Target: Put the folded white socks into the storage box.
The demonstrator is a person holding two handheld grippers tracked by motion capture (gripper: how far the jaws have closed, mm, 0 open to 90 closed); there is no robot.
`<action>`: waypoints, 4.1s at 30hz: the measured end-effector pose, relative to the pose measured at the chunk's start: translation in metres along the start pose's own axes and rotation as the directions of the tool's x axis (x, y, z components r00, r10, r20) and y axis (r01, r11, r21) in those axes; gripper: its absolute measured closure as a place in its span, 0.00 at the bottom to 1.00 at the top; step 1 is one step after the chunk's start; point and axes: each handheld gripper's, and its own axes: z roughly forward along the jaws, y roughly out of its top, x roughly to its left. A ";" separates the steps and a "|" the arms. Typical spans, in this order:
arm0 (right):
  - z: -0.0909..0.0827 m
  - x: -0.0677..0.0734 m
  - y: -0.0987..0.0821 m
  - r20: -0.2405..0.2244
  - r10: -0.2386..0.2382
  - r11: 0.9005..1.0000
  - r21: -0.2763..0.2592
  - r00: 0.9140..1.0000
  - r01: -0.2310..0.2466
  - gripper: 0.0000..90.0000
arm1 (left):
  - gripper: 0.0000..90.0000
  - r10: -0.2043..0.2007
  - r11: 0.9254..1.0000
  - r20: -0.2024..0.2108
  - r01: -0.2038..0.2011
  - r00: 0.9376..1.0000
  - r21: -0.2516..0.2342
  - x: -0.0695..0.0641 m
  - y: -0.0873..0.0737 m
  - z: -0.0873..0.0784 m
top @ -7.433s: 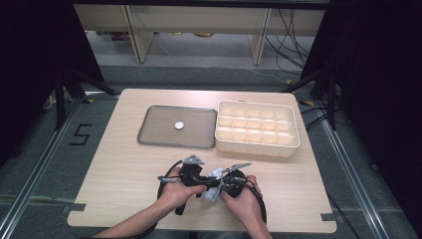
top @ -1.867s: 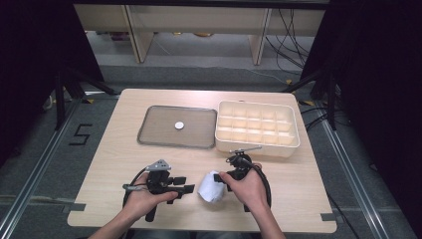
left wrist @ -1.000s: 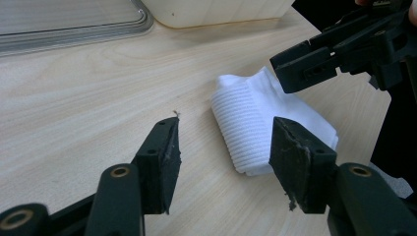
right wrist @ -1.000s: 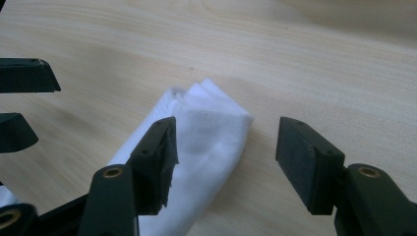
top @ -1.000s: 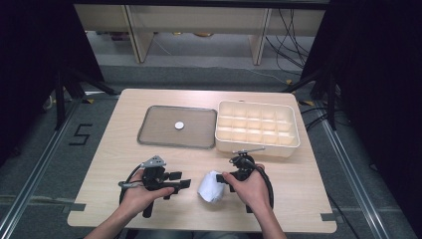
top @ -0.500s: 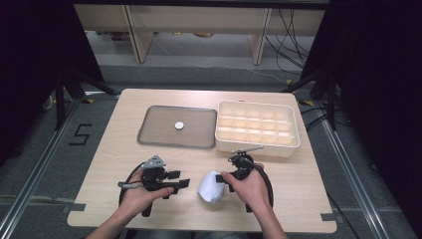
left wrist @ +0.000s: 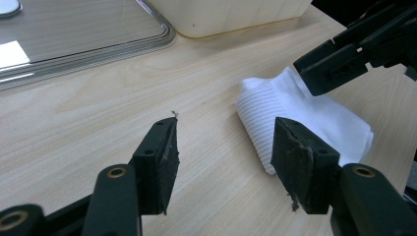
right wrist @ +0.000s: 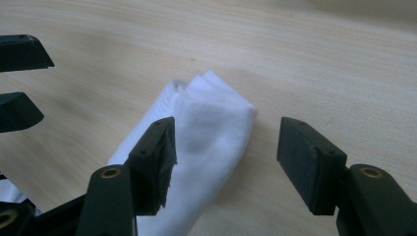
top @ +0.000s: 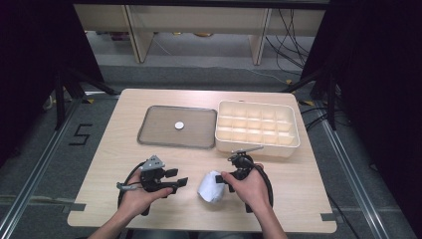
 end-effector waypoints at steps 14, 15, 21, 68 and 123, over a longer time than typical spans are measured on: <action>0.003 0.003 0.001 -0.020 0.048 0.997 0.064 0.999 -0.046 0.45 | 0.46 0.012 1.000 -0.018 -0.012 1.000 -0.003 -0.001 -0.008 -0.001; 0.005 0.002 0.001 -0.026 0.025 0.998 0.062 0.999 -0.023 0.45 | 0.46 0.010 1.000 -0.022 -0.010 1.000 0.002 -0.001 -0.009 -0.001; 0.007 0.002 0.004 -0.023 0.057 0.995 0.079 0.998 -0.055 0.45 | 0.46 0.002 1.000 -0.016 -0.002 1.000 0.014 -0.001 -0.014 0.002; 0.039 0.000 0.008 -0.108 0.086 0.975 0.214 0.990 -0.061 0.61 | 0.46 -0.003 1.000 -0.016 0.003 1.000 0.024 0.001 -0.020 0.006; 0.008 0.003 0.010 -0.112 -0.094 0.995 0.002 0.989 0.095 0.74 | 0.46 0.008 1.000 -0.080 -0.009 0.997 -0.019 0.008 -0.026 0.004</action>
